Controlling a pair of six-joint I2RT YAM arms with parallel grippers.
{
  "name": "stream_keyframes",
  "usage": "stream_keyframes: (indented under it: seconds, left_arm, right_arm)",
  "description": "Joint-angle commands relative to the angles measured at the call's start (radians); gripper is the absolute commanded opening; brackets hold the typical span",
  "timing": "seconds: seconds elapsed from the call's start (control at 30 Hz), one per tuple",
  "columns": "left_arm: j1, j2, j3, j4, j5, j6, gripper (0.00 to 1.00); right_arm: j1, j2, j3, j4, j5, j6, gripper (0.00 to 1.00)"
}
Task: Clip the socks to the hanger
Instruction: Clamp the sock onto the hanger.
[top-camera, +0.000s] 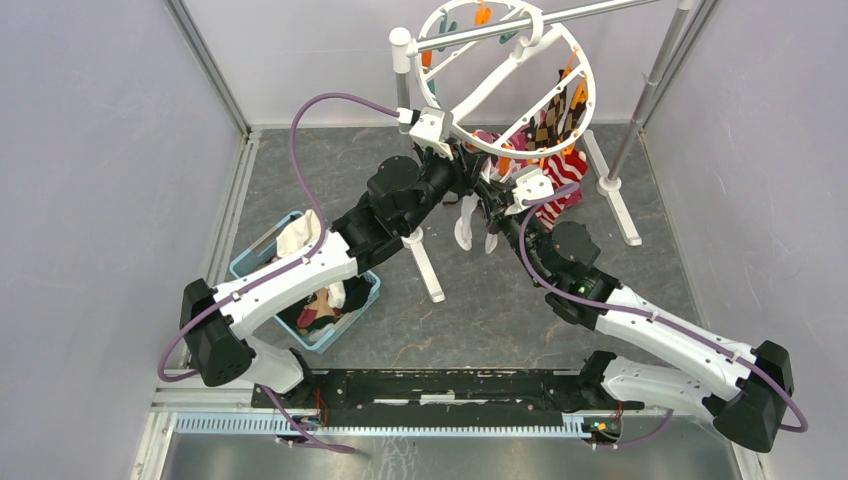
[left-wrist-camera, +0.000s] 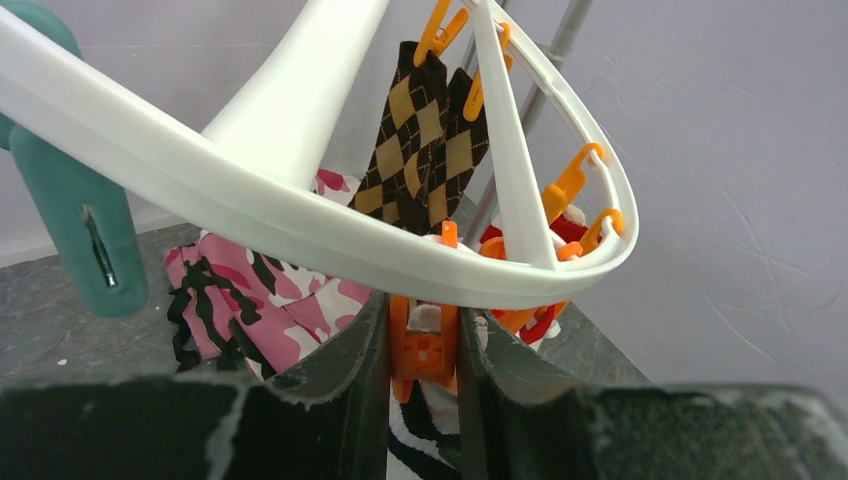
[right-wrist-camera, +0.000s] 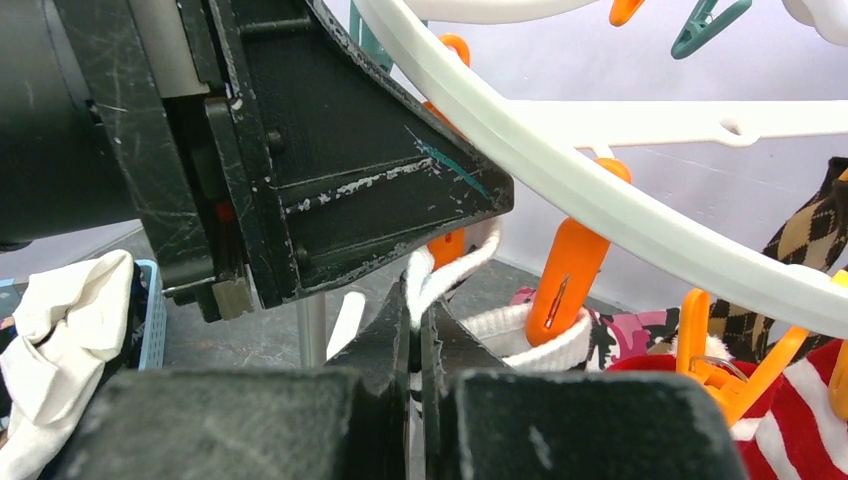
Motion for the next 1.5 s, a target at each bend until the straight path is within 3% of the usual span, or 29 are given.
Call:
stream_keyframes:
  seconds: [0.0,0.2,0.53,0.8,1.07,1.47]
  left_arm:
    - [-0.005,-0.020,0.030,0.024,-0.008,-0.038,0.33]
    - [-0.005,-0.058,0.000,0.031,0.006,-0.046,0.66]
    - [-0.005,-0.214,-0.157,0.053,0.183,-0.002,0.88]
    - [-0.005,-0.416,-0.428,0.141,0.403,0.106,0.96]
    - [-0.005,-0.618,-0.743,0.200,0.419,0.153,1.00]
    - [-0.005,-0.708,-0.836,0.170,0.405,0.196,1.00]
  right_arm:
    - [0.004,-0.015,-0.002,0.036,0.024,0.006,0.00]
    - [0.003,-0.031,-0.017,0.023,0.031,0.014,0.00]
    - [0.001,-0.099,-0.059,0.001,0.068,0.012,0.00]
    - [-0.045,-0.197,-0.103,-0.041,0.116,0.014,0.00]
    - [-0.251,-0.273,-0.115,-0.127,0.080,0.089,0.01]
    - [-0.531,-0.220,-0.012,-0.200,0.030,0.136,0.00]
